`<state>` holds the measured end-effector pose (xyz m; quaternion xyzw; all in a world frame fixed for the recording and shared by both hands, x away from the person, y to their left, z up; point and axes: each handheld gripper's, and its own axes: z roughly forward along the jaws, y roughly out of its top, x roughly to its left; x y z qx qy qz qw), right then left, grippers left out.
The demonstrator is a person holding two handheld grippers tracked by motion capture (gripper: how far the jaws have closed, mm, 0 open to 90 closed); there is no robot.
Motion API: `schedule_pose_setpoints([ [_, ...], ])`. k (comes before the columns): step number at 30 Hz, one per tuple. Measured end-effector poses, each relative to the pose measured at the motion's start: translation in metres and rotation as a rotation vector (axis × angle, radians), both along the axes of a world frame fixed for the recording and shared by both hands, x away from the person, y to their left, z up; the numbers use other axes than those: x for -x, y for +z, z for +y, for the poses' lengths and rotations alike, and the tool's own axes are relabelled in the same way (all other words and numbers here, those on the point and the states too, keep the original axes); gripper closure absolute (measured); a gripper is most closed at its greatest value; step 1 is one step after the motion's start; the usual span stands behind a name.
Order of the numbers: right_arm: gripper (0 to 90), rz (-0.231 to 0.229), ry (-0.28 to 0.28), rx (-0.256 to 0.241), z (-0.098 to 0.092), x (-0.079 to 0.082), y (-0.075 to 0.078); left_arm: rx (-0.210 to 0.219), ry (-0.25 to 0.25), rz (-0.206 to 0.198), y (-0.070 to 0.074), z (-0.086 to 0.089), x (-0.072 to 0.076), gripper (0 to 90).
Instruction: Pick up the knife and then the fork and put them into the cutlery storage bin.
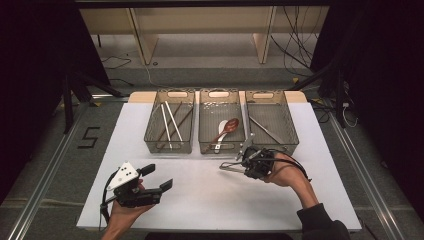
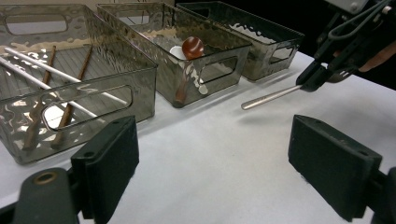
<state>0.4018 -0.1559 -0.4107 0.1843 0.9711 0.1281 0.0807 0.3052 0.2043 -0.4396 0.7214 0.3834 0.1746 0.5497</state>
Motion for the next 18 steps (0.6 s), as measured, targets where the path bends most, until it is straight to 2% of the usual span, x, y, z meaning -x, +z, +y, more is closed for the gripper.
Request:
schedule_pose_setpoints([
  [5, 84.9, -0.039, -0.013, -0.011, -0.006, -0.004, 0.018, 0.0, -0.001, 0.001, 0.0, 0.0, 0.0, 15.7],
  [11, 84.9, -0.096, -0.051, -0.036, -0.019, -0.014, 0.048, -0.003, -0.002, 0.0, 0.0, 0.0, 0.0, 15.7],
  [15, 84.9, -0.131, -0.105, -0.066, -0.033, -0.028, 0.067, -0.006, -0.003, 0.001, 0.0, 0.001, 0.0, 15.7],
  [18, 84.9, -0.149, -0.159, -0.078, -0.043, -0.04, 0.073, -0.005, -0.003, 0.0, 0.0, 0.001, 0.0, 15.7],
])
